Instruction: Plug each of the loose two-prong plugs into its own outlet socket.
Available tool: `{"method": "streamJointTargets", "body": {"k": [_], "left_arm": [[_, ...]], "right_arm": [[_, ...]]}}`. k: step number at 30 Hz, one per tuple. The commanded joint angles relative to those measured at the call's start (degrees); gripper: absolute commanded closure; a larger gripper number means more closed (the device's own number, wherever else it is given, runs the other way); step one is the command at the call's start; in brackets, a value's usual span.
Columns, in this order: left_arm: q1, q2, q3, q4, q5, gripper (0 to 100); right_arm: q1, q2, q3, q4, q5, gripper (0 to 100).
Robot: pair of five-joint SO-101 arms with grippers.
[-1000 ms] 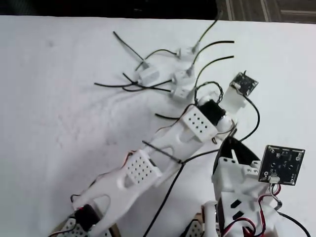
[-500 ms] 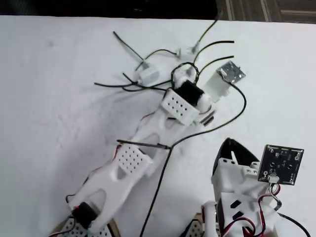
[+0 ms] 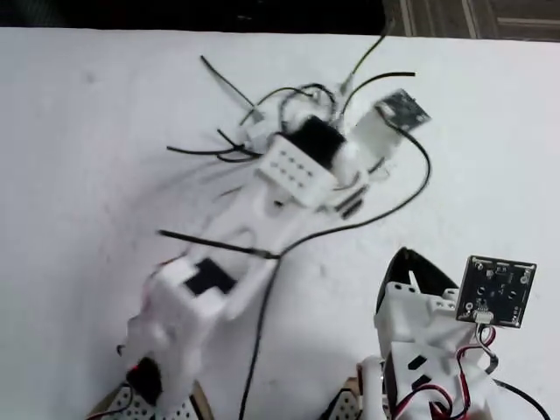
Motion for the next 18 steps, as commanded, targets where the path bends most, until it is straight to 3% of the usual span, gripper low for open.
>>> {"method": "streamJointTargets", "body": {"k": [1,9,18], "left_arm": [[-4.5,-24.0,25.9,-1.9,-3.2,98],[-14.4,-50.9,69.2,-20.9,-9.6,98],[-18.6,-54.2,94.2,-41.6,-14.6,98]], "right_arm": [[-0.3,-0.1,-2.3,0.2,0.0,98.1],[-0.3,-0.1,-2.2,0.3,0.0,98.1],[-0.3,-0.1,-1.9,0.3,0.0,98.1]]}}
